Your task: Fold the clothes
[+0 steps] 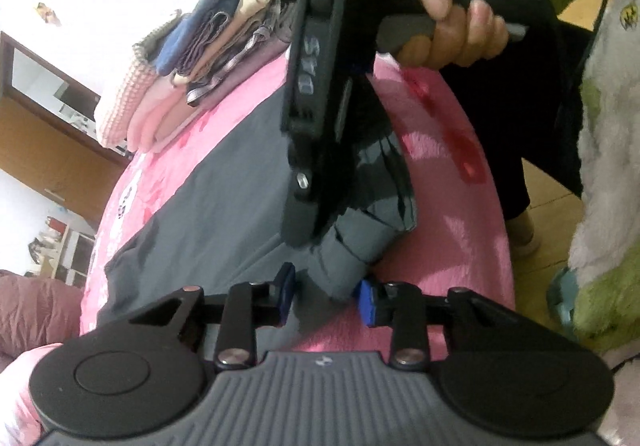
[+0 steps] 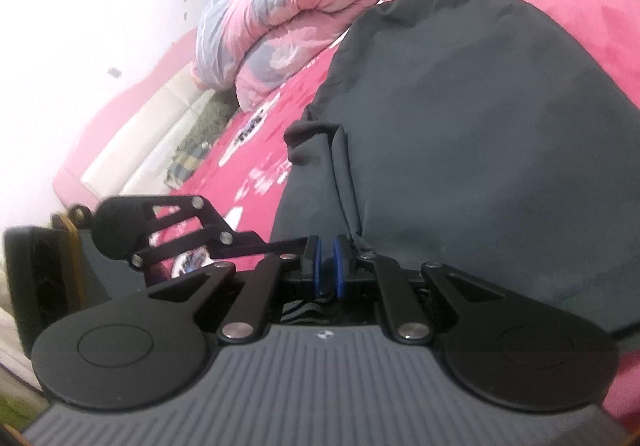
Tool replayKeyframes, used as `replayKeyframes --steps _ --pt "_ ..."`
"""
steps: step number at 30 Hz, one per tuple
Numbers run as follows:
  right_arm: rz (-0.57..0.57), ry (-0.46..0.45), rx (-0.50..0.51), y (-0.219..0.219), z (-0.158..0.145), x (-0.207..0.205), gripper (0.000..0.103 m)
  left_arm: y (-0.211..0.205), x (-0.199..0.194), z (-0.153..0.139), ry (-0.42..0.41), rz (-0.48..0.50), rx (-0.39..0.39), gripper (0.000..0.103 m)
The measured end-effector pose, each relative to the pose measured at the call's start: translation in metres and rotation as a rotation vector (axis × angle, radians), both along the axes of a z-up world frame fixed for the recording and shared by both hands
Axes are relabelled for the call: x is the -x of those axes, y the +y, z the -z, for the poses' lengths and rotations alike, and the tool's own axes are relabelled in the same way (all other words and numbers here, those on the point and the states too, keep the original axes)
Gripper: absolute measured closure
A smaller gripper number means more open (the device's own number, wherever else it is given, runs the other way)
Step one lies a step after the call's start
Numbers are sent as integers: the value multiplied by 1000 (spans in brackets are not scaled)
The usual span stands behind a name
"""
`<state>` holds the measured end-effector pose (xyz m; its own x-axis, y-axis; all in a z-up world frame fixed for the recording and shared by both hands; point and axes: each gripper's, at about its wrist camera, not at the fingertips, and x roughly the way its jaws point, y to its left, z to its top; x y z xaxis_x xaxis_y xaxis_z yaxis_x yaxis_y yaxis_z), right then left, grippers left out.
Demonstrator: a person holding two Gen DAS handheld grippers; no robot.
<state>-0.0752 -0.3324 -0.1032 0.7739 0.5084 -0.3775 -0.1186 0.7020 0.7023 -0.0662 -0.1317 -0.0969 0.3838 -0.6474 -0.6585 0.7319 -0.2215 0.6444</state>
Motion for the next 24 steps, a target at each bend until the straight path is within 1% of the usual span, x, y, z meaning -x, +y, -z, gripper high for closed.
replayKeyframes --steps 1,2,3,4,5,8,9,11,14,18,21,24 --pt "13 -8 -13 -4 -3 5 94 0 1 0 -3 4 2 73" --pt "38 -23 -20 -10 -7 12 87 1 2 1 -10 11 4 74" --pt "77 -40 -22 -19 -13 22 82 1 3 1 -18 17 5 75" --pt "125 -55 -21 -30 -18 32 74 2 4 2 -25 25 5 75" --pt "174 -70 -20 -40 -24 42 71 2 4 2 -29 34 4 77" --pt "332 -51 10 -75 -34 68 69 3 4 0 -19 55 6 83" --pt "375 -23 26 -84 -34 74 69 3 3 0 -14 60 4 84" --pt "424 36 47 -96 -32 82 69 4 3 1 -15 75 1 84" --pt "454 101 28 -104 -25 88 69 4 3 3 -18 90 2 84" --pt "435 130 -50 -104 -13 90 68 5 1 1 2 93 11 84" --pt "390 144 -83 -97 -11 87 68 5 -2 -2 37 94 21 87" --pt "373 151 -61 -87 -13 87 71 5 -11 -8 95 105 18 92"
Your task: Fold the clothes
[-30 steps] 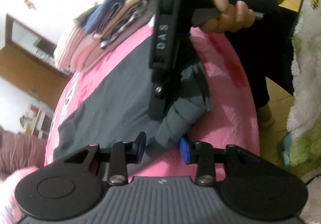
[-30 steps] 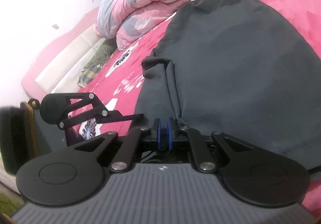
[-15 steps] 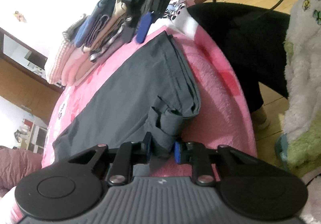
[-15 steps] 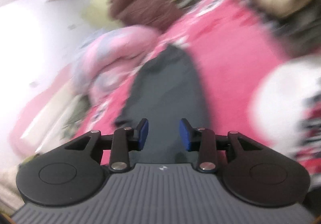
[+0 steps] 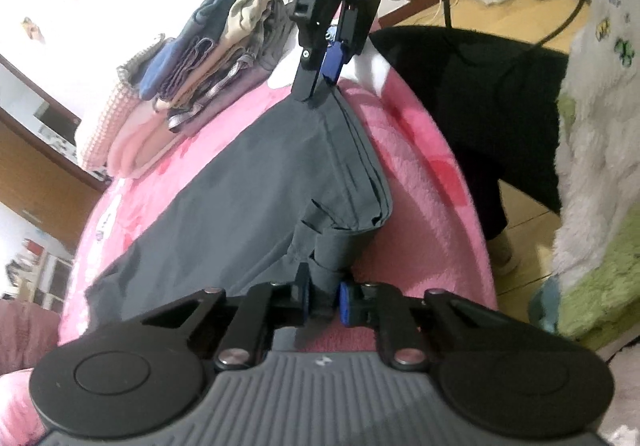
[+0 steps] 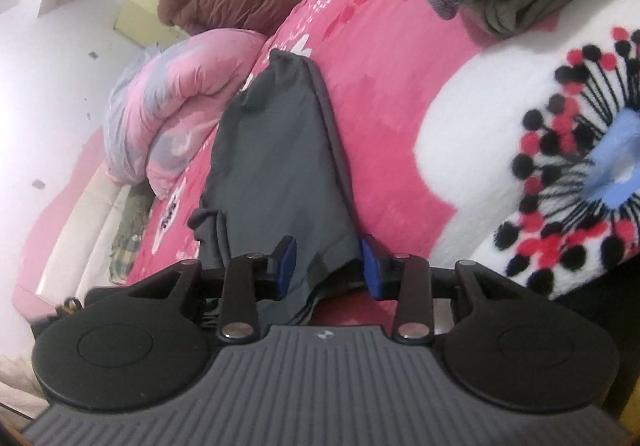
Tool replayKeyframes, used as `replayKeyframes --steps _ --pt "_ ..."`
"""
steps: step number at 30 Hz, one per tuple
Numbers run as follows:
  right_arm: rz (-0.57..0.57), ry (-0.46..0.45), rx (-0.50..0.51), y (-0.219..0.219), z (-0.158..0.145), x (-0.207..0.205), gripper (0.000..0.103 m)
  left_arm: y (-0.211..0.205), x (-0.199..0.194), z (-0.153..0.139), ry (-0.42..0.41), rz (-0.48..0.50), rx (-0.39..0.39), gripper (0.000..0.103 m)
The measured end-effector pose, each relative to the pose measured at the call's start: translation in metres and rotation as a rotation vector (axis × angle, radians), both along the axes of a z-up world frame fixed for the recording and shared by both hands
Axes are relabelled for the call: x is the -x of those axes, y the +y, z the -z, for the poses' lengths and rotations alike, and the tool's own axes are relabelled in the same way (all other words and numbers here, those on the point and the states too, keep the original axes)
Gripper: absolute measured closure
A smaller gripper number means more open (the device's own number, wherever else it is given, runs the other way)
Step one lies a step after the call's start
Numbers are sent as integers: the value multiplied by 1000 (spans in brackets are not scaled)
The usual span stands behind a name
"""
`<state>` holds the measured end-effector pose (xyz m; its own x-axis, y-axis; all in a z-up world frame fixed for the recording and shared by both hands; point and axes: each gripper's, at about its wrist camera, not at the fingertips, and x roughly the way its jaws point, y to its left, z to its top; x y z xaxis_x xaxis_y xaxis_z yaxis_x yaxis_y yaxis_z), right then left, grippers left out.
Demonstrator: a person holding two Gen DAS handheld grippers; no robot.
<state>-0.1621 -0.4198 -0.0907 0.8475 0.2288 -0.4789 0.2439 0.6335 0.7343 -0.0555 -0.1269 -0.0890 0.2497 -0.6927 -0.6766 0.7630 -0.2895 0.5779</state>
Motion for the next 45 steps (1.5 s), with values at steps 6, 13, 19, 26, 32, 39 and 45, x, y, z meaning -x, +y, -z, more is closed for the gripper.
replayKeyframes --steps 6,13,19,26,32,39,45 --pt "11 -44 -43 3 -4 0 96 -2 -36 -27 267 -83 46 94" --pt "25 -135 -100 -1 -22 -19 97 9 -85 -44 627 -211 162 95" --pt "19 -208 -141 -9 -37 -61 97 20 -134 -51 872 -304 278 96" --pt "-6 -281 -167 -19 -46 -127 97 28 -212 -57 1069 -452 423 96" --pt "-28 -299 -177 -34 -46 -196 98 26 -274 -53 1144 -529 494 96" --pt "-47 -297 -165 -61 -48 -277 98 22 -343 -44 1213 -606 578 96" --pt "-55 -293 -131 -79 -50 -342 98 15 -397 -40 1234 -653 641 96"
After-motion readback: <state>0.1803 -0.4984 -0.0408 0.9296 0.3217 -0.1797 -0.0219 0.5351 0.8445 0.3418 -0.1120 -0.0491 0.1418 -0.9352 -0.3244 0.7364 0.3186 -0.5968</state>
